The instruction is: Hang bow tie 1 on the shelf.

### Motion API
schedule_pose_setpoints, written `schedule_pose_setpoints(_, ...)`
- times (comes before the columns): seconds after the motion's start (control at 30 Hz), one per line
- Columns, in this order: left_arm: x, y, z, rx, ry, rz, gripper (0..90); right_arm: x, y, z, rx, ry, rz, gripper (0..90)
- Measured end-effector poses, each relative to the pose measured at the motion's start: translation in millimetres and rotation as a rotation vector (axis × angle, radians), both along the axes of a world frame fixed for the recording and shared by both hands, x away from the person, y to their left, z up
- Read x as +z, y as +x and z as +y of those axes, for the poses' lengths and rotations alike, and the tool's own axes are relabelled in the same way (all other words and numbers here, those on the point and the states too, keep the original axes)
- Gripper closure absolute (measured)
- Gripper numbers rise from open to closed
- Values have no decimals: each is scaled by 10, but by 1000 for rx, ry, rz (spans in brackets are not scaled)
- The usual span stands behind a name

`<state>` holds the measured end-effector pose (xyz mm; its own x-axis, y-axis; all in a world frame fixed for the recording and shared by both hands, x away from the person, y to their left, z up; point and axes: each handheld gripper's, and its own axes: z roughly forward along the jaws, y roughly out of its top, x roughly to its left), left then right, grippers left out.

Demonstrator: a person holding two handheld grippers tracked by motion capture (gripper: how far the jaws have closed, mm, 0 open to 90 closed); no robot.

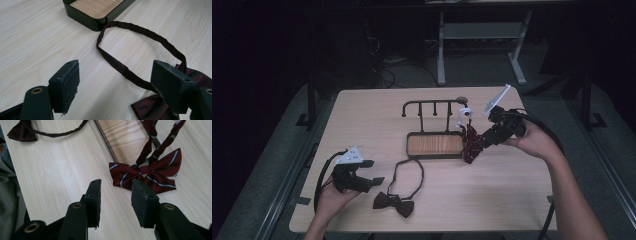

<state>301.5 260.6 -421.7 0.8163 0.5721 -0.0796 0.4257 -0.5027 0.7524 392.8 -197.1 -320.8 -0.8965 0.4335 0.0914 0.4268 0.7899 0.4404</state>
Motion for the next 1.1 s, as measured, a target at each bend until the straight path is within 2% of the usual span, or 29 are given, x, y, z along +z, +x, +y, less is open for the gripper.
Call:
schedule_pose_setpoints(0.27, -3, -2, -4, 1, -2, 5, 230, -70, -104, -26, 4, 8, -3, 576)
schedule_pose_setpoints(0.7, -8, -5, -13, 2, -2, 8, 230, -281, -225, -116, -5, 24, 8, 547)
schedule_pose_setpoints(1.1, -13, 1, -12, -2, -2, 6, 230, -469, -316, -219, -28, 41, 44, 515)
